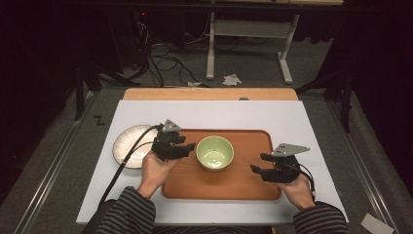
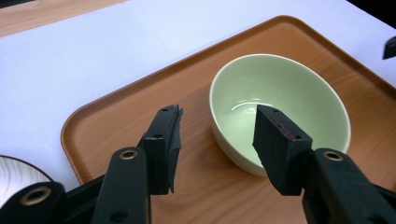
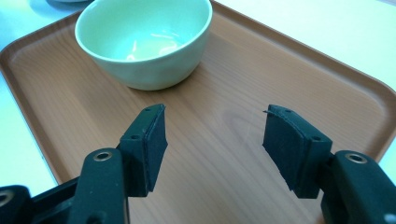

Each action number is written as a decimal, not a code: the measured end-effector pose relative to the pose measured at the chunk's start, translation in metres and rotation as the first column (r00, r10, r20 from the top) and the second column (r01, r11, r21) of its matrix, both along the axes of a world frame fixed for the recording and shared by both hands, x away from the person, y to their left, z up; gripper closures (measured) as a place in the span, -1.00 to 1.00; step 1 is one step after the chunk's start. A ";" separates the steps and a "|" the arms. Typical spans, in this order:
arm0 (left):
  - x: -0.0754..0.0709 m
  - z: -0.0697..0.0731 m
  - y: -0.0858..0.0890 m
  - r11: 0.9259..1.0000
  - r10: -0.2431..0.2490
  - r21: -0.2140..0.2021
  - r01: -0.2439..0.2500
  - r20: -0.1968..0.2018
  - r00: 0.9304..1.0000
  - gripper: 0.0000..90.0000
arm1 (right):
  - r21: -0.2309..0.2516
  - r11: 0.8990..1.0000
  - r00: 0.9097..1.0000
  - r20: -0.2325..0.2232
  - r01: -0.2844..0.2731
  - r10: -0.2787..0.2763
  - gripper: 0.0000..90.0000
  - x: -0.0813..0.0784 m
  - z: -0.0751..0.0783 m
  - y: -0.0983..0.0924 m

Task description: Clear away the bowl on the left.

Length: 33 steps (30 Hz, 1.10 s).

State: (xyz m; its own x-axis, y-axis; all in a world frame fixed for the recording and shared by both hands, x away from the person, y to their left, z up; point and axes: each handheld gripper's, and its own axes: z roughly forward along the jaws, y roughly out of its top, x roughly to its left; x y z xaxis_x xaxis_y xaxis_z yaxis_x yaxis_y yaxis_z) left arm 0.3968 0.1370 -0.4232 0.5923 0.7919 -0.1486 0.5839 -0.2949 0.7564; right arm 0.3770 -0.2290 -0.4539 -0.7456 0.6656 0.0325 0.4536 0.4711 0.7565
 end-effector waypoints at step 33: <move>-0.060 -0.017 0.011 0.998 0.027 0.062 -0.026 -0.018 0.999 0.05 | 0.012 0.998 0.998 -0.012 -0.067 0.067 -0.10 0.013 0.000 0.018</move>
State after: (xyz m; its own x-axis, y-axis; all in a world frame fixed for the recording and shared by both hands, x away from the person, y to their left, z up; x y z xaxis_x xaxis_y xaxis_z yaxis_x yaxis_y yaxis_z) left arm 0.3372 0.1478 -0.4406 0.5685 0.8153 -0.1100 0.6059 -0.3246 0.7263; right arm 0.3901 -0.2107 -0.4541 -0.7877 0.6140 0.0496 0.4311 0.4919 0.7564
